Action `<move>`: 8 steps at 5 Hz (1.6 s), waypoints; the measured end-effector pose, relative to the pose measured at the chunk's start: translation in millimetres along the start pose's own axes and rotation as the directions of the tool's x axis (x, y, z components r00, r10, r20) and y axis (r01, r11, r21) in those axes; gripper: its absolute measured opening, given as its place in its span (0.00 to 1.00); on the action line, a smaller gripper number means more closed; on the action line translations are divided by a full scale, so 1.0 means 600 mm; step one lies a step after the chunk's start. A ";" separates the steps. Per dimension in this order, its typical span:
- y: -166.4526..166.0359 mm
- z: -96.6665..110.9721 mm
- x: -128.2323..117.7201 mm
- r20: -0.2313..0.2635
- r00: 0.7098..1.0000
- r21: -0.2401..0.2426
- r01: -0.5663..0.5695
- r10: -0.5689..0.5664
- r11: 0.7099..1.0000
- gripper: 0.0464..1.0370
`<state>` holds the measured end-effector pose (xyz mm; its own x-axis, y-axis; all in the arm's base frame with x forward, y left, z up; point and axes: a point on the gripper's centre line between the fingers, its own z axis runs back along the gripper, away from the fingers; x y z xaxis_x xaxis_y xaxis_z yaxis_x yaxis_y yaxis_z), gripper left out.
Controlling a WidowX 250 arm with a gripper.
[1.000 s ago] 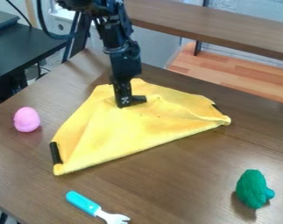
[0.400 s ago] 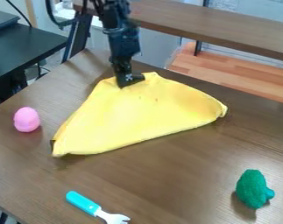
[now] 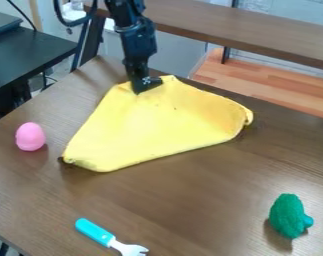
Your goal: Fold the cloth from bottom right to top left
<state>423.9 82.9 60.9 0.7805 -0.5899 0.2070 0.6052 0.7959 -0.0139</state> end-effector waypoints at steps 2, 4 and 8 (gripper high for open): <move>0.018 -0.006 0.006 -0.013 1.000 -0.002 -0.028 0.028 1.000 0.01; 0.054 0.000 -0.006 -0.040 0.999 -0.003 -0.027 0.026 1.000 0.04; 0.076 0.014 -0.012 -0.209 0.951 0.161 0.265 -0.230 0.951 0.96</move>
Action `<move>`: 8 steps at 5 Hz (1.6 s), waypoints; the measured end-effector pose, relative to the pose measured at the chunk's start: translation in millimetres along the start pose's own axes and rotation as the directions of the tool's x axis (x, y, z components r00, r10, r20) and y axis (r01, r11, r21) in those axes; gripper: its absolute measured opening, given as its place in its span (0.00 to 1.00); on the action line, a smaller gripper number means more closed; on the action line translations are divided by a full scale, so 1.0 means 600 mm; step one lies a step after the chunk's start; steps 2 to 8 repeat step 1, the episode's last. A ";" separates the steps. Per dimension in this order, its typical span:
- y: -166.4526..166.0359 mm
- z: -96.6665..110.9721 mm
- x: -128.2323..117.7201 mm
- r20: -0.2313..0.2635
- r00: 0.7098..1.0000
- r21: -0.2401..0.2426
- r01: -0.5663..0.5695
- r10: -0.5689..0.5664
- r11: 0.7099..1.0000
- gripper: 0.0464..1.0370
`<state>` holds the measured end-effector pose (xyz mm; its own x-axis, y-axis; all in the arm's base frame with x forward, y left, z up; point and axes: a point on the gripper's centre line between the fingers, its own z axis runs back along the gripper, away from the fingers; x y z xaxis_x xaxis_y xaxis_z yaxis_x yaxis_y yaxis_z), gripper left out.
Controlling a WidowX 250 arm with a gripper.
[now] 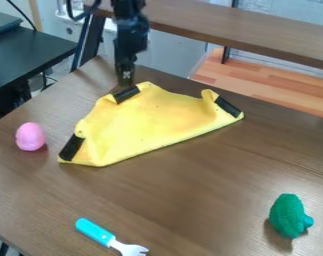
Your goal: Fold the cloth from bottom right to top left
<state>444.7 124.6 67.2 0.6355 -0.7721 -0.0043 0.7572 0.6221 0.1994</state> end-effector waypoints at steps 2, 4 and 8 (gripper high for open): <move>-0.005 0.090 0.002 0.038 0.999 0.094 0.026 -0.030 0.995 0.96; -0.005 0.090 0.002 0.038 0.999 0.094 0.026 -0.030 0.995 0.96; -0.005 0.090 0.002 0.038 0.999 0.094 0.026 -0.030 0.995 0.96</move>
